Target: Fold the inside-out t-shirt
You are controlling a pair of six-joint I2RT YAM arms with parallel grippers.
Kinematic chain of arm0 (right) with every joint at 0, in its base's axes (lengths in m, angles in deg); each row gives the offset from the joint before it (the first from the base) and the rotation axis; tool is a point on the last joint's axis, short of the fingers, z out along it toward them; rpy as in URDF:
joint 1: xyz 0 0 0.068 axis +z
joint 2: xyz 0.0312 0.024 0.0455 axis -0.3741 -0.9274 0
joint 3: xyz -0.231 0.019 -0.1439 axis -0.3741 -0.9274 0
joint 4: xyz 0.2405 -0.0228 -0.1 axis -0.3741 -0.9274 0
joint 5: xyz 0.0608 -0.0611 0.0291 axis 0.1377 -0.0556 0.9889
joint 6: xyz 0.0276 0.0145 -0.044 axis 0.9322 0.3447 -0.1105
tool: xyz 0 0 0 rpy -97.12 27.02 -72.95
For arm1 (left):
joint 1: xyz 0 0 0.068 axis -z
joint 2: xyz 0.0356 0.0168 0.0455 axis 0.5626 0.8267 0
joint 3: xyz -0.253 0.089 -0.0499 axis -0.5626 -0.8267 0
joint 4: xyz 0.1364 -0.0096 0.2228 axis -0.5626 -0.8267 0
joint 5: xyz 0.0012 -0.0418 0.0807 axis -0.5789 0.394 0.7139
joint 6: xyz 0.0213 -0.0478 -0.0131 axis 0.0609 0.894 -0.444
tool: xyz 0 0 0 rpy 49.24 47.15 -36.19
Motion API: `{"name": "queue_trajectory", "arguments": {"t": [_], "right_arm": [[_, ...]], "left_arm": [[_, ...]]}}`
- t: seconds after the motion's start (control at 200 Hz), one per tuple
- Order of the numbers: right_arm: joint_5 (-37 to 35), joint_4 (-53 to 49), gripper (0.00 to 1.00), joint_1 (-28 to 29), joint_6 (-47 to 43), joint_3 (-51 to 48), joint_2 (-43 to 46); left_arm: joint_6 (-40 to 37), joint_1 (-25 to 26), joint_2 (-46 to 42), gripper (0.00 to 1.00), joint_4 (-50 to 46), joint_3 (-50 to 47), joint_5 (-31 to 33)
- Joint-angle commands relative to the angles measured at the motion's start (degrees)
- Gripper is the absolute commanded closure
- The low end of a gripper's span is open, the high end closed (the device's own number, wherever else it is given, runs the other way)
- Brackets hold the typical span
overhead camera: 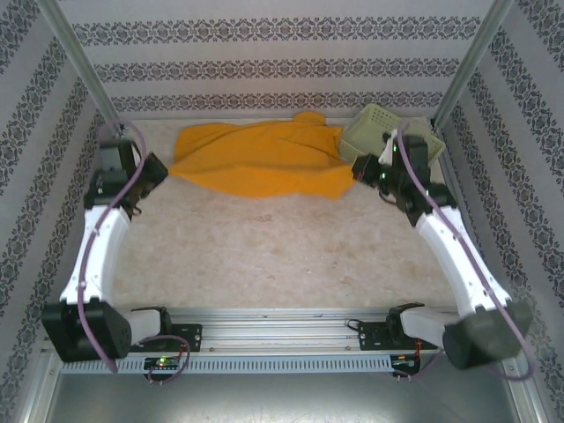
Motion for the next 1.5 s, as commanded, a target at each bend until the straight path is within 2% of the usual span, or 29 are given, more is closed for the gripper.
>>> {"name": "queue_trajectory", "arguments": {"t": [0.0,0.15,0.29,0.39,0.58,0.734,0.829,0.919,1.104,1.184,1.494], "right_arm": [[-0.2,-1.6,1.0,1.8,7.4,-11.5,9.4],[-5.6,-9.4,1.0,3.3,14.0,-25.1,25.2],[-10.1,-20.9,1.0,3.2,18.7,-29.7,39.5],[-9.7,-27.1,1.0,3.4,22.6,-30.9,47.0],[-16.0,-39.0,1.0,3.4,24.3,-26.3,53.8],[-14.0,-37.6,1.0,3.5,23.4,-25.8,53.6],[-14.0,-34.9,1.0,3.5,22.6,-25.7,52.0],[-14.6,-30.3,1.0,3.5,20.9,-25.1,47.3],[-15.9,-17.0,1.0,3.9,16.6,-21.2,32.3],[-17.3,-12.8,1.0,4.4,15.1,-18.0,25.6],[-22.7,-1.6,1.0,5.1,9.6,-7.9,2.7]], "left_arm": [[1.9,2.3,-11.3,1.0,-2.4,-10.2,2.3],[5.3,2.3,-26.9,1.0,-7.9,-22.8,3.0],[10.8,2.3,-39.9,1.0,-12.7,-30.7,1.2],[14.5,2.4,-47.5,1.0,-16.4,-32.6,2.0],[20.0,2.4,-56.2,1.0,-23.9,-30.1,12.2],[20.2,2.5,-56.4,1.0,-24.9,-29.1,14.0],[20.8,2.5,-56.7,1.0,-23.7,-30.8,14.0],[19.6,2.5,-53.4,1.0,-19.3,-31.8,13.9],[16.0,2.5,-33.6,1.0,-3.1,-31.6,10.0],[15.9,2.4,-27.6,1.0,3.1,-31.1,9.1],[13.2,2.3,-10.8,1.0,12.3,-25.0,19.0]]}}
